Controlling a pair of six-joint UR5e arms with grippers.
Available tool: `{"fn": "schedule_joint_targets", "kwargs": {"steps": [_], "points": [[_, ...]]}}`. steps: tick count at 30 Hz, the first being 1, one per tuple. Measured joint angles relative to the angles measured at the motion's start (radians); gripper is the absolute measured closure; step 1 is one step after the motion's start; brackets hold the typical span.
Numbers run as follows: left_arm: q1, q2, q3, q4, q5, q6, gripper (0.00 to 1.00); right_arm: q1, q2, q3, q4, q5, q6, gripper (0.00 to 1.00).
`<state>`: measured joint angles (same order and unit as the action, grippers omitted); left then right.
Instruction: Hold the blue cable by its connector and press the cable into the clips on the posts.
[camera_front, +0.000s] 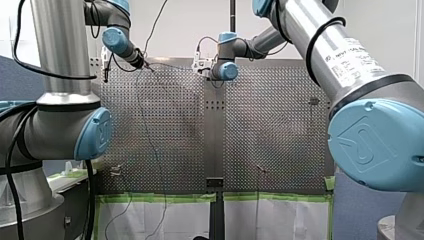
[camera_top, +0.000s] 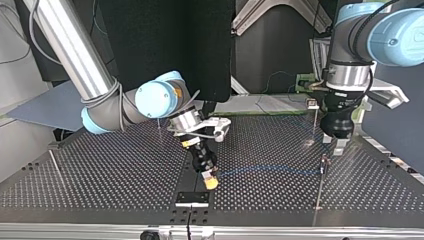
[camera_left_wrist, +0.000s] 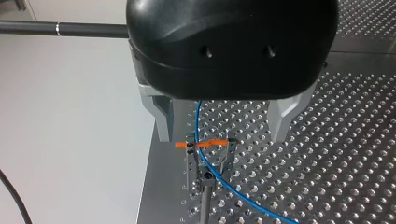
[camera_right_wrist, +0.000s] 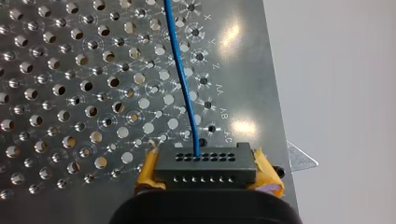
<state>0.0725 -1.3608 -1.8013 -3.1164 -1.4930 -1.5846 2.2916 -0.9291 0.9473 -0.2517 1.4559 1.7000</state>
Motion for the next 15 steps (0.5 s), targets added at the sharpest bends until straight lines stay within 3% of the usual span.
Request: {"fn": "schedule_joint_targets", "kwargs": {"steps": [15], "points": [[-0.011, 0.004, 0.001, -0.001, -0.001, 0.001, 0.00, 0.002, 0.000, 0.000, 0.003, 0.000, -0.001, 1.00]]}}
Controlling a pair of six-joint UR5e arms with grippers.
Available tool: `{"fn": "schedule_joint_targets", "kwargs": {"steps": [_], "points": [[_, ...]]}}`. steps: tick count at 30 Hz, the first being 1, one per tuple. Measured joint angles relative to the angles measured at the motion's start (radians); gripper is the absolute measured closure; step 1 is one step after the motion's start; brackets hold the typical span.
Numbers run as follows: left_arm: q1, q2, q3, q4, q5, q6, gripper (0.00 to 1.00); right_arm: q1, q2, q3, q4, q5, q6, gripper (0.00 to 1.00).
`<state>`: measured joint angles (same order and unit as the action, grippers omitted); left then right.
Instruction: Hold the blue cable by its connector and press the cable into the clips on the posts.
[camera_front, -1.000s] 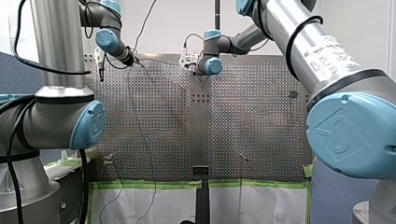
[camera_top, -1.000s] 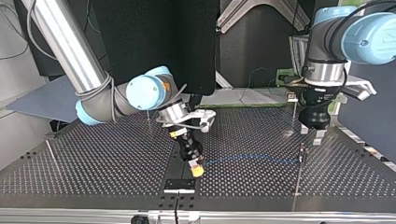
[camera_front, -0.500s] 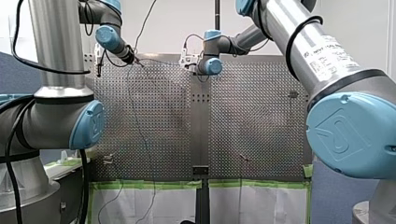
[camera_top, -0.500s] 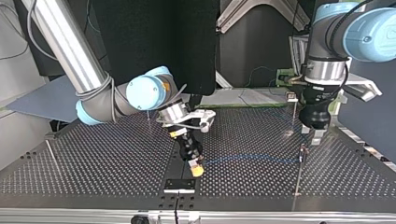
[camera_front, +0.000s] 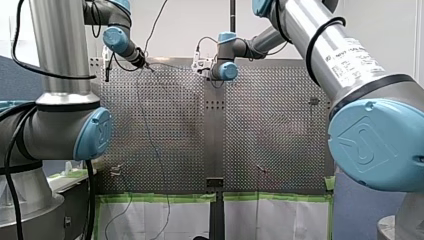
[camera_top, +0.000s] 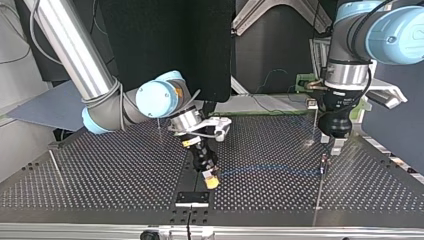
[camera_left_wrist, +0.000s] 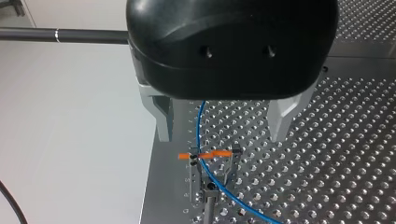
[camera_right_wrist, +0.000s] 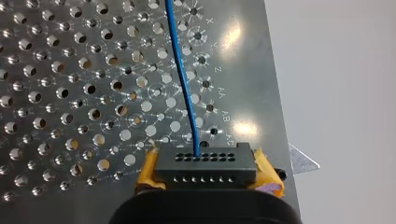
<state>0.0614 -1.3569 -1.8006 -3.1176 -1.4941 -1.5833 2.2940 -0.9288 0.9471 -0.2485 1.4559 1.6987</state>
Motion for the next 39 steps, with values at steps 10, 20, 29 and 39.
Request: {"fn": "schedule_joint_targets", "kwargs": {"steps": [10, 20, 29, 39], "points": [[-0.006, -0.001, 0.000, -0.001, -0.004, -0.004, 0.00, -0.002, 0.001, 0.000, 0.001, 0.000, 0.000, 1.00], [-0.012, -0.001, 0.000, 0.002, 0.005, -0.006, 0.00, -0.004, 0.001, 0.000, 0.003, 0.000, 0.000, 1.00], [-0.030, -0.016, 0.012, 0.040, 0.083, -0.053, 0.00, -0.005, 0.001, 0.000, 0.005, 0.000, -0.002, 1.00], [-0.055, -0.046, 0.041, 0.040, 0.120, -0.061, 0.00, -0.004, 0.001, 0.000, 0.006, 0.000, -0.002, 1.00]]}}
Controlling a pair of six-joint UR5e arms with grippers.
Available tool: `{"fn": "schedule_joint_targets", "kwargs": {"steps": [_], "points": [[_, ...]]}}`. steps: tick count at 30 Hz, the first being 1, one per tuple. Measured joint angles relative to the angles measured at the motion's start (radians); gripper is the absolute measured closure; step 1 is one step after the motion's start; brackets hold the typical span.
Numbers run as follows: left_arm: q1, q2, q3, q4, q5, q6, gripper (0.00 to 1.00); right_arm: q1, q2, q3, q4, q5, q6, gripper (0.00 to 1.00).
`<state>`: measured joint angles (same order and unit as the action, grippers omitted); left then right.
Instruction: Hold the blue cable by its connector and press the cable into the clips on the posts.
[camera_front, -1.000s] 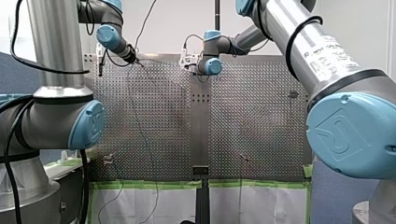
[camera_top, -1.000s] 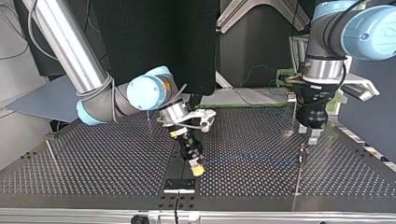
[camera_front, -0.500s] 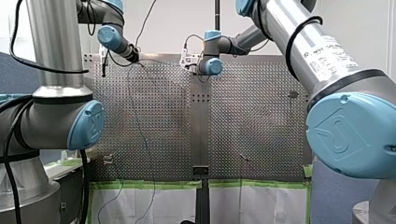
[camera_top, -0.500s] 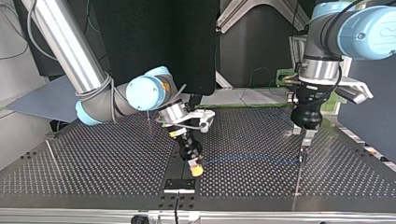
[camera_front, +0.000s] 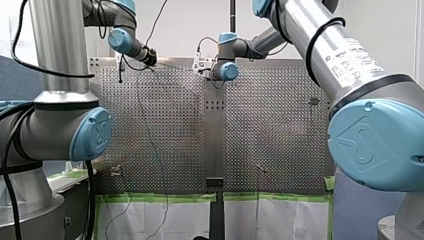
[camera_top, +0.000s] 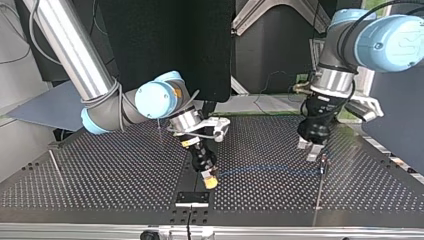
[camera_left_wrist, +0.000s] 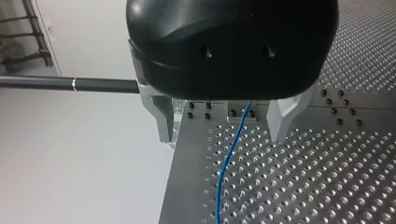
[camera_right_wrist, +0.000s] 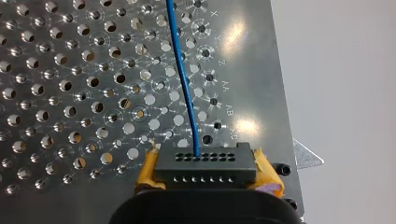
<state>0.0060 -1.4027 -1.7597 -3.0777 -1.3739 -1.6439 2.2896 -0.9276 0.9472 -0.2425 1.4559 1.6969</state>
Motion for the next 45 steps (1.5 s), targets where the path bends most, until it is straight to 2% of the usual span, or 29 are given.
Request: {"fn": "schedule_joint_targets", "kwargs": {"steps": [8, 17, 31, 39, 45], "points": [[-0.034, -0.042, 0.029, 0.004, -0.009, -0.015, 0.00, 0.000, 0.000, 0.000, -0.001, 0.000, 0.000, 1.00], [-0.072, -0.093, 0.081, 0.046, -0.087, -0.041, 0.00, 0.000, 0.002, 0.000, 0.000, 0.000, 0.000, 1.00], [-0.119, -0.203, 0.126, 0.099, -0.201, -0.023, 0.00, 0.002, 0.004, 0.000, 0.000, 0.000, -0.001, 1.00], [-0.137, -0.214, 0.171, 0.121, -0.266, -0.022, 0.00, 0.002, 0.005, 0.000, 0.000, 0.000, -0.001, 1.00], [-0.144, -0.215, 0.181, 0.121, -0.303, -0.018, 0.00, 0.002, 0.005, 0.000, 0.000, 0.000, -0.002, 1.00]]}}
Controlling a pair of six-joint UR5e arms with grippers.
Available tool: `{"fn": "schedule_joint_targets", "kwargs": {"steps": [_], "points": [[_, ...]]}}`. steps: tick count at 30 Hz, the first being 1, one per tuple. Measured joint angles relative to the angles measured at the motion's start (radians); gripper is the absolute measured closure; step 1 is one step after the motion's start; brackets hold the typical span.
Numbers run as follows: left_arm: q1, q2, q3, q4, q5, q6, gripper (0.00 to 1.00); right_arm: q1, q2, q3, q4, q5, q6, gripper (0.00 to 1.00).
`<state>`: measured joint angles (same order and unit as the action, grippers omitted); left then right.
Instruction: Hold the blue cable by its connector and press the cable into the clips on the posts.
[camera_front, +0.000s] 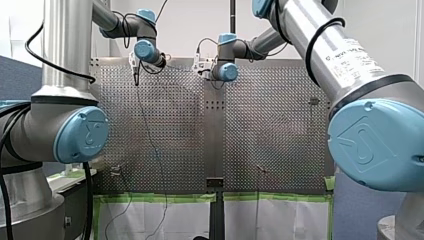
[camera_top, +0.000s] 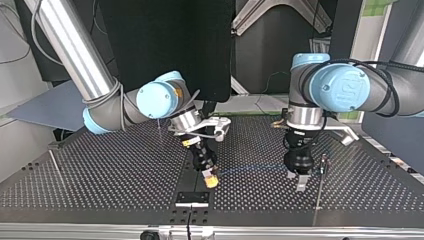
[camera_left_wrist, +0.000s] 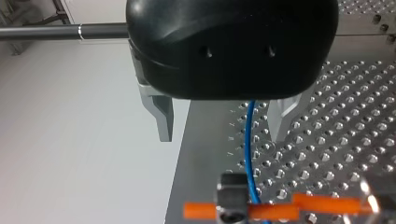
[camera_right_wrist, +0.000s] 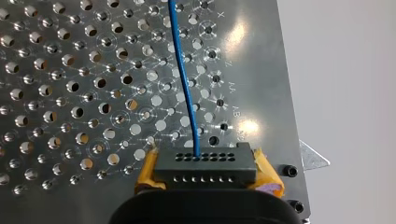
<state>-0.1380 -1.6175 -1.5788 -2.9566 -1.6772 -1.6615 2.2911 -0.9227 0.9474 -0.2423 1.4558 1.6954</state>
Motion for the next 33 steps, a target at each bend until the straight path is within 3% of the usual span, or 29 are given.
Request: {"fn": "schedule_joint_targets", "kwargs": {"steps": [15, 33], "points": [[-0.019, -0.039, 0.009, -0.038, -0.054, 0.083, 0.00, 0.000, 0.000, 0.000, 0.002, 0.000, 0.000, 1.00], [-0.033, -0.042, 0.038, -0.038, -0.100, 0.128, 0.00, -0.002, 0.002, 0.000, 0.003, 0.000, -0.001, 1.00]]}}
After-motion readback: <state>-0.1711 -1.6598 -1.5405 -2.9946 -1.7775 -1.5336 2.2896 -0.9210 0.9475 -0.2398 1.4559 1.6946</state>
